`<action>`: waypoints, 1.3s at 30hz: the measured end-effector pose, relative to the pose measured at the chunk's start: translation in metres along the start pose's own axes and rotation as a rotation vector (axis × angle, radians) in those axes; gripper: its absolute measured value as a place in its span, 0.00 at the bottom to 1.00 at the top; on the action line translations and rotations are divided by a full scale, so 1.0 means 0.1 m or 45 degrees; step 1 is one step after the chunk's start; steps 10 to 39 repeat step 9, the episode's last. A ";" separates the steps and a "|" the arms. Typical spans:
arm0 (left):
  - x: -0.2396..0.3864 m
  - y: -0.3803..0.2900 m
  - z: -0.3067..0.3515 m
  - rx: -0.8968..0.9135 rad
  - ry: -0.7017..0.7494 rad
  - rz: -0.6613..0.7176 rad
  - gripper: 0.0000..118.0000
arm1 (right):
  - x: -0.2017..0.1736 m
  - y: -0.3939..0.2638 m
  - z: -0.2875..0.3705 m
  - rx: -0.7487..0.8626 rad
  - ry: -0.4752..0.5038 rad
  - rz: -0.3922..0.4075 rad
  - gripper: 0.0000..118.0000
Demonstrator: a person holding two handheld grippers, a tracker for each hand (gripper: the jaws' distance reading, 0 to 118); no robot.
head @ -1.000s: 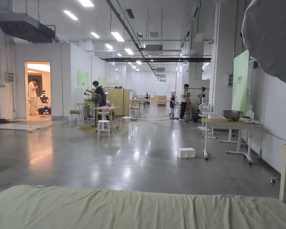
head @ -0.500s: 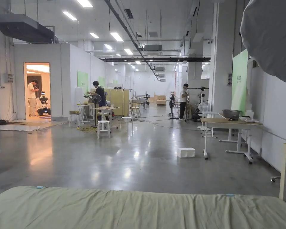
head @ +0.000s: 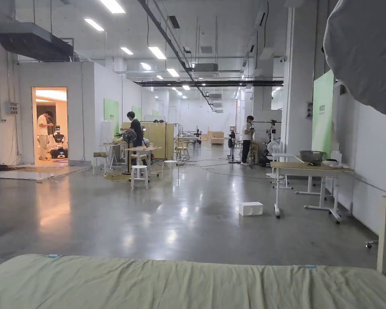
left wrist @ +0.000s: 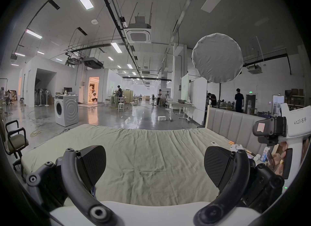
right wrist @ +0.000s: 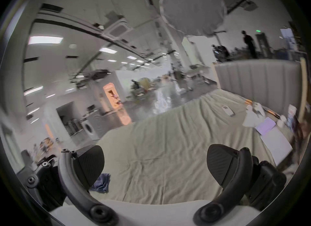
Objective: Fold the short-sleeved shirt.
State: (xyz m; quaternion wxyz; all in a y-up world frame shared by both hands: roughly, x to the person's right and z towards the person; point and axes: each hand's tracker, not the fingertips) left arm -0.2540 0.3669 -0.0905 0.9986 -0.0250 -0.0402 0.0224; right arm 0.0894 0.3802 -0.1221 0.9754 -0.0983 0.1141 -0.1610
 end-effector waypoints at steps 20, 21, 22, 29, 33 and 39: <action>0.04 0.01 0.00 -0.006 -0.006 -0.014 0.98 | -0.16 -0.04 0.11 0.125 0.030 0.331 1.00; 0.04 0.01 0.00 -0.006 -0.006 -0.014 0.98 | -0.16 -0.04 0.11 0.125 0.030 0.331 1.00; 0.04 0.01 0.00 -0.006 -0.006 -0.014 0.98 | -0.16 -0.04 0.11 0.125 0.030 0.331 1.00; 0.04 0.01 0.00 -0.006 -0.006 -0.014 0.98 | -0.16 -0.04 0.11 0.125 0.030 0.331 1.00; 0.04 0.01 0.00 -0.006 -0.006 -0.014 0.98 | -0.16 -0.04 0.11 0.125 0.030 0.331 1.00; 0.04 0.01 0.00 -0.006 -0.006 -0.014 0.98 | -0.16 -0.04 0.11 0.125 0.030 0.331 1.00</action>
